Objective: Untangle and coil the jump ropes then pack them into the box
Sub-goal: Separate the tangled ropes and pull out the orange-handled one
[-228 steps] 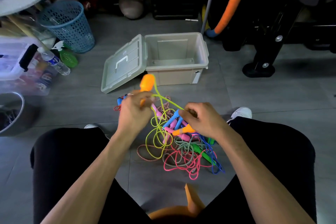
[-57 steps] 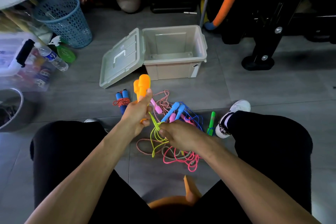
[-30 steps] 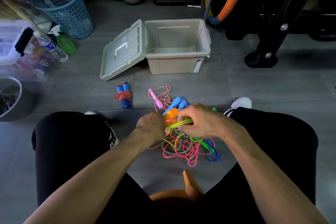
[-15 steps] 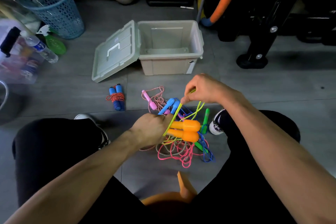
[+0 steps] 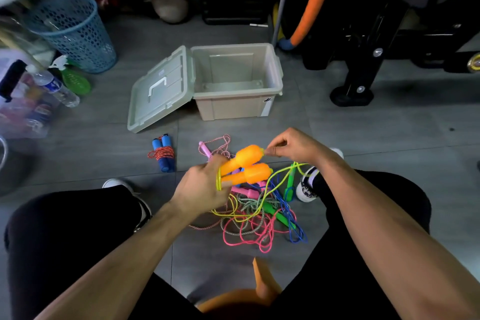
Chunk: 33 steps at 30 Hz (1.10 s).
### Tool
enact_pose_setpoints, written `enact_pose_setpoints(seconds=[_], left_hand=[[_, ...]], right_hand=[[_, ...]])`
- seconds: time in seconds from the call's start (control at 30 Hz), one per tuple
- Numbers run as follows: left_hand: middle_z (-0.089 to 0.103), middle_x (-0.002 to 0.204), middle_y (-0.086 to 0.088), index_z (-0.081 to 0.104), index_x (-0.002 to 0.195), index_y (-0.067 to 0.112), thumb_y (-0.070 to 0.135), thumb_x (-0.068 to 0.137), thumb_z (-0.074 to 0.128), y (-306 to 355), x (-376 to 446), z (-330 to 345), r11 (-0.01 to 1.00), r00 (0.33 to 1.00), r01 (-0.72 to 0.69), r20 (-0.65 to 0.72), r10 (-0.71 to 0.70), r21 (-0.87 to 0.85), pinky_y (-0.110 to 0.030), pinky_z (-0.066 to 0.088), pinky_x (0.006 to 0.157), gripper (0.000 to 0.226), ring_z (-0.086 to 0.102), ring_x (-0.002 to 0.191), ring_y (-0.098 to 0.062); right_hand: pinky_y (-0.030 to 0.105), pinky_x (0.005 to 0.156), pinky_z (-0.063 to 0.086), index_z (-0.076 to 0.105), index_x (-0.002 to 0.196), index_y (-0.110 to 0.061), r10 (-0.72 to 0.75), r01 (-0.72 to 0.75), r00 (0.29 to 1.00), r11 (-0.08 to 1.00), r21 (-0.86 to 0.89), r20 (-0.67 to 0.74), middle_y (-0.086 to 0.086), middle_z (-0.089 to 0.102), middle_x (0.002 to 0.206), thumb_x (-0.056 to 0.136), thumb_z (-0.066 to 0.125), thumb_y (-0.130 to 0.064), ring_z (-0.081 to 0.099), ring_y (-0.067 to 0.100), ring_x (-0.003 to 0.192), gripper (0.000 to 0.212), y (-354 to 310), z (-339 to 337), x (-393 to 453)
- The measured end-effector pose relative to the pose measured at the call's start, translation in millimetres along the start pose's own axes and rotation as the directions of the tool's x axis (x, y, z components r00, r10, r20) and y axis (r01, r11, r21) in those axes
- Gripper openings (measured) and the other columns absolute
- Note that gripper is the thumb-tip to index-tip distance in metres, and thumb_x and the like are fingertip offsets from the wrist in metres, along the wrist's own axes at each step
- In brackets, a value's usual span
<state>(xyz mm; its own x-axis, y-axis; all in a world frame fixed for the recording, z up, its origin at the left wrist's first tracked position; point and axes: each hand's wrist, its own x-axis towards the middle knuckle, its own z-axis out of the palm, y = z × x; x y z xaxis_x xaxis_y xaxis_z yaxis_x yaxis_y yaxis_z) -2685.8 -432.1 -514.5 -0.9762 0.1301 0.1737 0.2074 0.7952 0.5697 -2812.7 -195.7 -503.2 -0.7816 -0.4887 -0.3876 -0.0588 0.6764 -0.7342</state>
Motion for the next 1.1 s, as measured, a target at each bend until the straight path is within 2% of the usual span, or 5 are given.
enact_pose_setpoints(seconds=[0.2,0.57,0.7,0.87,1.1], left_hand=[[0.052,0.063,0.008,0.046,0.085,0.014,0.015,0.076,0.066,16.2,13.9,-10.1,0.860,0.859,0.475,-0.114,-0.499,-0.187,-0.020,0.035,0.048,0.022,0.051,0.056,-0.006],[0.050,0.064,0.001,0.046,0.081,0.011,0.009,0.084,0.054,-4.0,22.6,-18.2,0.707,0.723,0.662,-0.033,-0.690,-0.249,-0.024,0.035,0.048,0.009,0.049,0.055,-0.017],[0.041,0.064,-0.003,0.049,0.079,0.014,0.008,0.083,0.064,-4.5,31.0,-25.3,0.265,0.518,0.739,0.271,-0.811,-0.620,-0.022,0.028,0.042,0.017,0.032,0.047,-0.014],[0.055,0.074,-0.002,0.047,0.086,0.010,0.003,0.090,0.051,-2.7,38.3,-41.2,-0.214,0.499,0.513,0.492,-0.714,-0.831,-0.015,0.019,0.031,0.009,0.027,0.035,-0.003],[0.039,0.065,-0.001,0.047,0.079,0.013,0.011,0.082,0.072,-6.1,36.8,-30.8,0.044,0.506,0.649,0.387,-0.771,-0.760,-0.018,0.022,0.035,0.025,0.027,0.042,-0.008]], right_hand=[[0.029,0.063,0.039,0.077,0.089,-0.010,0.011,-0.002,0.996,0.994,-0.109,0.084,0.021,0.069,0.082,0.091,0.066,-0.036,0.051,0.011,0.066,0.028,4.6,25.5,-2.3],[0.031,0.052,0.028,0.043,0.050,-0.023,0.001,0.050,0.988,0.945,-0.324,0.156,-0.002,0.039,0.054,0.094,0.056,-0.031,0.034,0.015,0.051,0.047,-23.1,60.0,-16.9],[0.032,0.057,0.031,0.040,0.052,-0.020,0.045,-0.002,0.992,0.936,-0.351,0.116,-0.002,0.037,0.057,0.096,0.052,-0.027,0.040,0.020,0.062,0.047,-15.8,56.6,-15.0],[0.029,0.067,0.041,0.065,0.076,-0.022,0.103,-0.037,0.983,0.924,-0.379,0.154,0.000,0.054,0.079,0.098,0.048,-0.029,0.053,0.022,0.081,0.030,-10.4,64.2,-17.1],[0.032,0.063,0.038,0.043,0.061,-0.026,0.120,-0.084,0.991,0.902,-0.424,0.060,0.001,0.048,0.072,0.099,0.046,-0.031,0.049,0.024,0.076,0.038,-13.2,59.8,-19.5]])
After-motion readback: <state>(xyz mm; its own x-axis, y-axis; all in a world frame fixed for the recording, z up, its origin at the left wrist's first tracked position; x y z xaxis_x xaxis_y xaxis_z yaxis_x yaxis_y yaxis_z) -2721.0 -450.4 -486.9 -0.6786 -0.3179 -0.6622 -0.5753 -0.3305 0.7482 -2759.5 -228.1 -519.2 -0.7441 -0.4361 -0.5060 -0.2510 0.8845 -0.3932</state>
